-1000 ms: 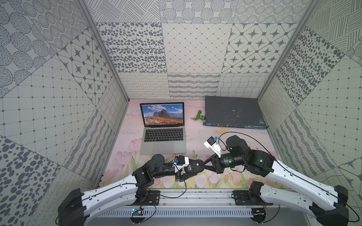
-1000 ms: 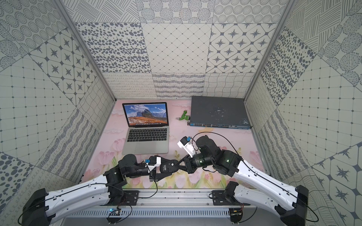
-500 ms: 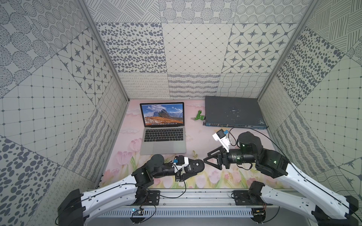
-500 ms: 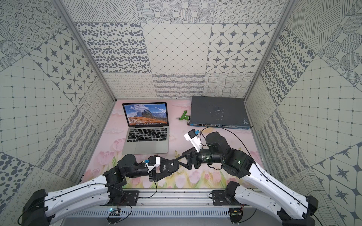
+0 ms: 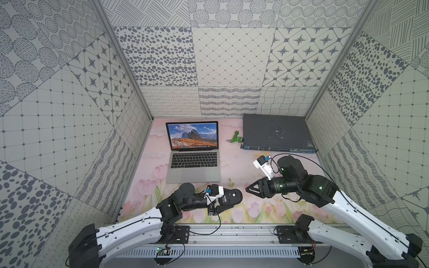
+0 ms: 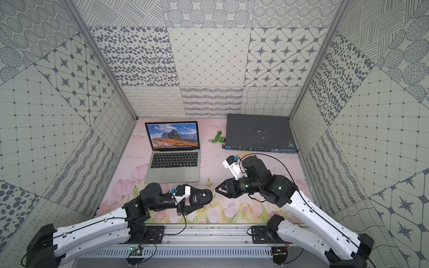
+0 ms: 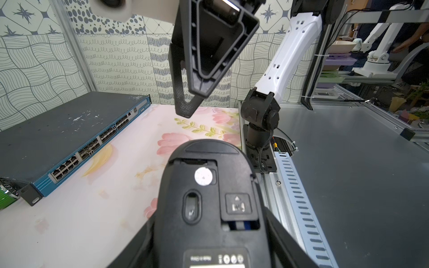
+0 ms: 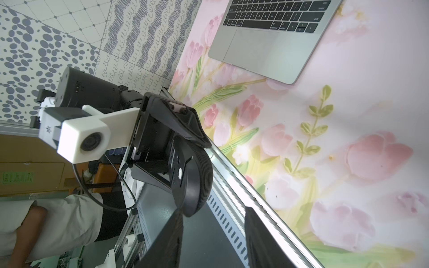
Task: Remove the wireless mouse receiver from the laptop
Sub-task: Close the lid on the mouse.
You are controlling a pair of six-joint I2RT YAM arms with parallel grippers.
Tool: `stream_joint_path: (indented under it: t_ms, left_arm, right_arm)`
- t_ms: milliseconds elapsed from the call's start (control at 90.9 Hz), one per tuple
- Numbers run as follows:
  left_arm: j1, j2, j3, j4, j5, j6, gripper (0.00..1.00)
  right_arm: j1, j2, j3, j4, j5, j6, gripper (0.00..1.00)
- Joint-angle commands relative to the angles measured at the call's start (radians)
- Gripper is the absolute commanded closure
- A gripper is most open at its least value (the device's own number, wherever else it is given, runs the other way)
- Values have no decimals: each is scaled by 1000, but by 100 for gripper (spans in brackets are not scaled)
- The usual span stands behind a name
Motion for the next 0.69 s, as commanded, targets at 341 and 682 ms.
stream_joint_path:
  t_ms: [341,682]
  left_arm:
    - [3,19,9,86,24,-4,49]
    - [3,19,8,90,28,-5,49]
  right_arm:
    - [75,57,-2,43,6,-22,86]
    - [89,97,-2,77,-9,-20,92]
